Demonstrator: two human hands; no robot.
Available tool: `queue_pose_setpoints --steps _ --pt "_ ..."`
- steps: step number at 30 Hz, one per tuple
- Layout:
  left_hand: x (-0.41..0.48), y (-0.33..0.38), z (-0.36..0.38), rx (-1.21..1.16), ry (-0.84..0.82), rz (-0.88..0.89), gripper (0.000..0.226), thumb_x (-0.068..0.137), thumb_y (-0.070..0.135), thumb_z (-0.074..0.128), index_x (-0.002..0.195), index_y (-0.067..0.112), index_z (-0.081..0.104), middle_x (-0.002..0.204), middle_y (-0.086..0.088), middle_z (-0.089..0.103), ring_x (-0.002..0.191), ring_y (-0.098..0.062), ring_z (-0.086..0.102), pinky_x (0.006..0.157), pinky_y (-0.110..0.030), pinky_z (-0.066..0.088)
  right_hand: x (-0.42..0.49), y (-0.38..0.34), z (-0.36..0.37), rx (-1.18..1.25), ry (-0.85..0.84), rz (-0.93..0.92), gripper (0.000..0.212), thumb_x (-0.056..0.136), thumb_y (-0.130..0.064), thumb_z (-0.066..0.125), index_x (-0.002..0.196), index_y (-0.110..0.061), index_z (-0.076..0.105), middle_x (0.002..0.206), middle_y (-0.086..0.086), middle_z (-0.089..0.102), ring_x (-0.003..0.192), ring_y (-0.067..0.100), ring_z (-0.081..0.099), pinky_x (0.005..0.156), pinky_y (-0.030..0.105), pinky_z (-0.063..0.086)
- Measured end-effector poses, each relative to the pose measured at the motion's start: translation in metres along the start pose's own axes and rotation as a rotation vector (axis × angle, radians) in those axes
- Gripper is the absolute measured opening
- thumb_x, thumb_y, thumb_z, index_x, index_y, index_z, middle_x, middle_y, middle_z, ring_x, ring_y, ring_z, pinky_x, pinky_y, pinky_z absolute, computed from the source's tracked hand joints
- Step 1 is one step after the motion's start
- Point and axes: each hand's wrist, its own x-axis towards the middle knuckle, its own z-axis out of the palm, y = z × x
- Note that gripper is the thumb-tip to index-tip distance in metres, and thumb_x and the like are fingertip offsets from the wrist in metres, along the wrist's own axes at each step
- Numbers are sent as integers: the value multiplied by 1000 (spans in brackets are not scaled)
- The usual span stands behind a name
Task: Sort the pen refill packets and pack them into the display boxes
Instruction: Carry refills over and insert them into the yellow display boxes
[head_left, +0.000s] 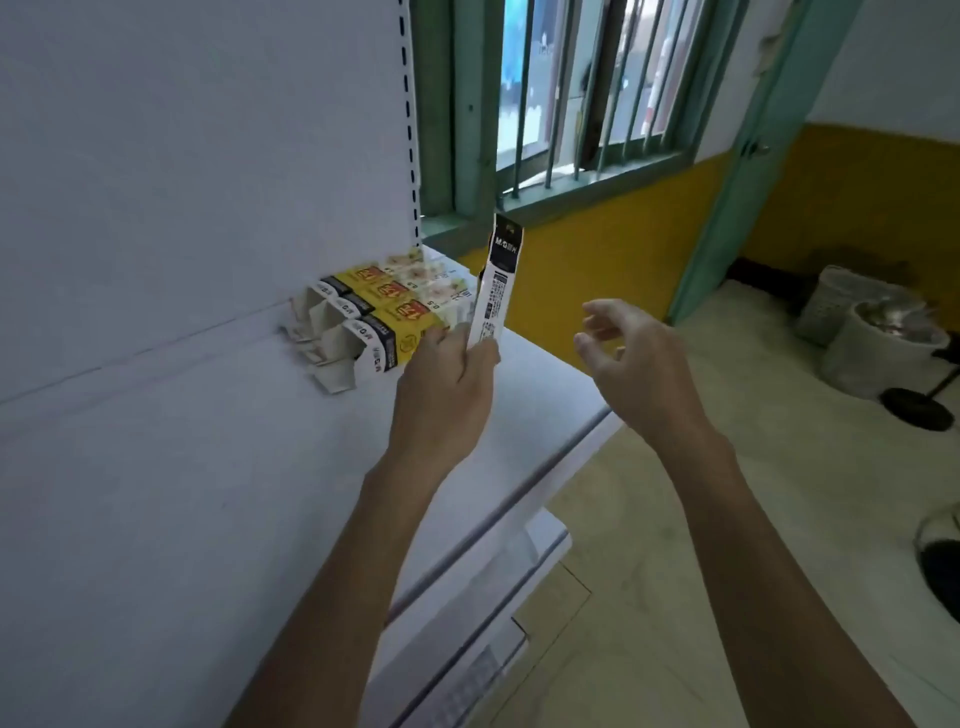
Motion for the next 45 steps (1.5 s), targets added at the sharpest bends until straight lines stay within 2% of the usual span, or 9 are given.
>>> queue_pose_setpoints --steps 4,7,11,15,19,27,34,40,45 --pt "32 -19 -14 63 211 -71 23 96 24 38 81 14 54 81 -3 56 66 -14 52 48 -17 36 63 -8 44 71 -121 -112 35 88 -21 59 122 -12 56 111 2 64 94 10 56 82 24 47" --pt "46 -36 -31 142 362 -143 22 97 26 40 102 13 56 91 1 60 68 -4 53 51 -8 39 99 -17 79 131 -259 -262 36 86 -21 62 121 -16 57 115 3 62 98 14 56 80 22 43" --pt "42 -53 -45 245 612 -284 15 95 26 46 97 14 55 87 2 60 71 -9 57 55 -15 42 130 -23 117 111 -514 -559 47 83 -28 65 128 -20 53 133 0 52 125 17 40 101 34 34" --pt "35 -53 -30 226 801 -411 8 92 24 53 85 22 55 76 19 56 64 0 54 53 -4 38 144 -17 137 135 -671 -696 54 80 -35 67 130 -23 50 138 -5 46 131 16 33 108 37 24" --pt "31 -54 -22 65 1006 -468 14 88 25 59 75 28 55 73 12 61 62 -3 60 62 -27 49 142 -5 138 128 -652 -858 48 77 -20 70 124 -20 58 132 -2 54 125 24 42 103 41 26" --pt "31 -42 -22 -190 1333 -392 12 89 22 59 101 18 56 79 6 62 55 -1 61 50 -16 47 144 0 122 261 -740 -847 58 75 -3 62 130 -15 47 119 1 52 114 20 40 100 37 34" --pt "30 -43 -11 -160 1309 -409 14 89 24 59 102 18 59 82 10 64 59 -1 64 55 -17 46 148 1 127 -58 -705 -927 67 78 -27 65 138 -26 35 132 -3 43 122 19 29 99 35 25" --pt "33 -33 -5 -263 1334 -334 11 88 22 62 98 18 61 85 6 67 64 -3 66 58 -17 48 150 2 117 287 -662 -834 64 75 -16 73 133 -15 46 124 3 44 119 20 39 101 36 37" --pt "42 -37 19 -179 1183 -421 17 69 39 68 85 33 66 84 13 71 86 -9 67 83 -34 53 143 -7 112 370 -656 -859 62 71 -15 76 127 -14 51 122 1 46 111 19 46 93 31 41"
